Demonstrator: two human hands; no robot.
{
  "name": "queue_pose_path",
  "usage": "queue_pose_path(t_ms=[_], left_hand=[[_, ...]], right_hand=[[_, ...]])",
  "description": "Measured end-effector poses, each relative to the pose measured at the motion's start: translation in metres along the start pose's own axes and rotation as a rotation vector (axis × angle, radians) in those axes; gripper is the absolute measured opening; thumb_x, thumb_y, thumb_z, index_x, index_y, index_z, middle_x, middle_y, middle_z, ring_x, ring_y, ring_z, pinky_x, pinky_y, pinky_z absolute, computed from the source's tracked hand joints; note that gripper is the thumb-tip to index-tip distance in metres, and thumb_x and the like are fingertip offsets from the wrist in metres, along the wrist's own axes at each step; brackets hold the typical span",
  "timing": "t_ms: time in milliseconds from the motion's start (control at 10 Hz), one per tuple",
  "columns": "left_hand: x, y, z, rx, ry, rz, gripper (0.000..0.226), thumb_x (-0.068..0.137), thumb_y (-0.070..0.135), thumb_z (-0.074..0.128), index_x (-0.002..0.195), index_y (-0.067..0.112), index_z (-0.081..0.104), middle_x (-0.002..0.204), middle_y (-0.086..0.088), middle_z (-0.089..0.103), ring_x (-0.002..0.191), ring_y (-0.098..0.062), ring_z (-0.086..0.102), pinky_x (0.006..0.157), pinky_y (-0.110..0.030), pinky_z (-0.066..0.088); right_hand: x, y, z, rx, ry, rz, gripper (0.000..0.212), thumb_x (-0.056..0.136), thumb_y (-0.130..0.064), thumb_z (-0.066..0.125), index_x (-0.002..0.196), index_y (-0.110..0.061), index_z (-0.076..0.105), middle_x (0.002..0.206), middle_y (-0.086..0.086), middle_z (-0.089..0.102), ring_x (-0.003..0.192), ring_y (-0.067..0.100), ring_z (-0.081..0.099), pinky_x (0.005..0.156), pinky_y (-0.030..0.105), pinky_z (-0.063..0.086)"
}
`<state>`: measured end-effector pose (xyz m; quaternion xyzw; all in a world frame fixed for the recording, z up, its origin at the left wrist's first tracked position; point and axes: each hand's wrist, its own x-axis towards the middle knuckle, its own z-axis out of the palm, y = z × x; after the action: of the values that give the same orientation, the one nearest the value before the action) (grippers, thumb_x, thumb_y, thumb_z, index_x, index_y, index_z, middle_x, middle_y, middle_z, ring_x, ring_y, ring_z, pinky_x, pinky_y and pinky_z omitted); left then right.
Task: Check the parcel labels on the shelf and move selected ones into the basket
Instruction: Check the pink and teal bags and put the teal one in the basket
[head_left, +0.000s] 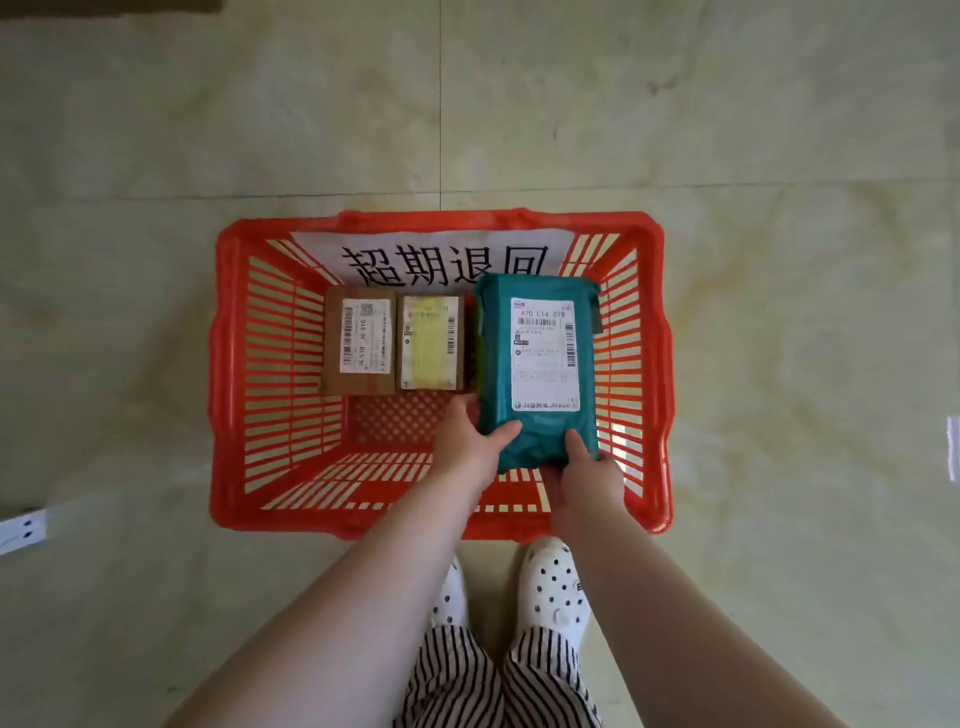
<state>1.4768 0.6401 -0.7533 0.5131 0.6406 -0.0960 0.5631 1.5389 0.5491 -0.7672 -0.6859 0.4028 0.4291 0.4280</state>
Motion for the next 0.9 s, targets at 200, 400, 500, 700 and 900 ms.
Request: queue_pose_path(t_ms=[200, 400, 500, 700, 900], left_hand=[[0.032, -0.017, 0.024, -0.004, 0.081, 0.044, 0.053, 0.088, 0.024, 0.068, 0.137, 0.019, 0.051, 0.138, -0.003, 0.056, 0.124, -0.023, 0.055, 0.089, -0.028, 0.047], [0.06, -0.029, 0.034, 0.058, 0.104, 0.054, 0.051, 0.09, 0.026, 0.066, 0.139, 0.023, 0.05, 0.137, -0.005, 0.056, 0.123, -0.026, 0.056, 0.095, -0.039, 0.05], [0.068, -0.035, 0.035, 0.088, 0.111, 0.049, 0.056, 0.089, 0.03, 0.066, 0.141, 0.024, 0.046, 0.139, -0.006, 0.053, 0.124, -0.026, 0.054, 0.096, -0.04, 0.051], [0.073, -0.037, 0.041, 0.078, 0.168, 0.039, 0.057, 0.088, 0.035, 0.066, 0.138, 0.019, 0.045, 0.139, -0.005, 0.051, 0.127, -0.026, 0.052, 0.097, -0.042, 0.051], [0.08, -0.035, 0.042, 0.089, 0.187, 0.046, 0.051, 0.091, 0.031, 0.063, 0.138, 0.02, 0.047, 0.139, -0.008, 0.051, 0.125, -0.028, 0.053, 0.093, -0.04, 0.051]], right_hand=[[0.045, 0.001, 0.013, -0.193, 0.021, -0.042, 0.031, 0.098, -0.033, 0.058, 0.117, -0.01, 0.051, 0.109, 0.014, 0.067, 0.091, 0.029, 0.069, 0.069, 0.038, 0.058], [0.069, 0.005, 0.018, -0.242, 0.012, -0.037, 0.03, 0.095, -0.032, 0.062, 0.114, -0.009, 0.055, 0.103, 0.014, 0.068, 0.081, 0.025, 0.067, 0.066, 0.039, 0.057], [0.073, 0.008, 0.023, -0.153, -0.026, -0.073, 0.042, 0.092, -0.03, 0.066, 0.117, 0.003, 0.058, 0.109, 0.023, 0.068, 0.086, 0.029, 0.065, 0.087, 0.052, 0.057], [0.064, 0.001, 0.024, -0.602, -0.023, -0.153, 0.062, 0.098, -0.028, 0.056, 0.152, -0.017, 0.026, 0.125, 0.012, 0.056, 0.098, 0.02, 0.061, 0.079, 0.03, 0.057], [0.066, 0.0, 0.025, -0.658, -0.002, -0.173, 0.068, 0.099, -0.017, 0.056, 0.155, -0.025, 0.018, 0.135, 0.012, 0.054, 0.111, 0.024, 0.063, 0.093, 0.034, 0.056]])
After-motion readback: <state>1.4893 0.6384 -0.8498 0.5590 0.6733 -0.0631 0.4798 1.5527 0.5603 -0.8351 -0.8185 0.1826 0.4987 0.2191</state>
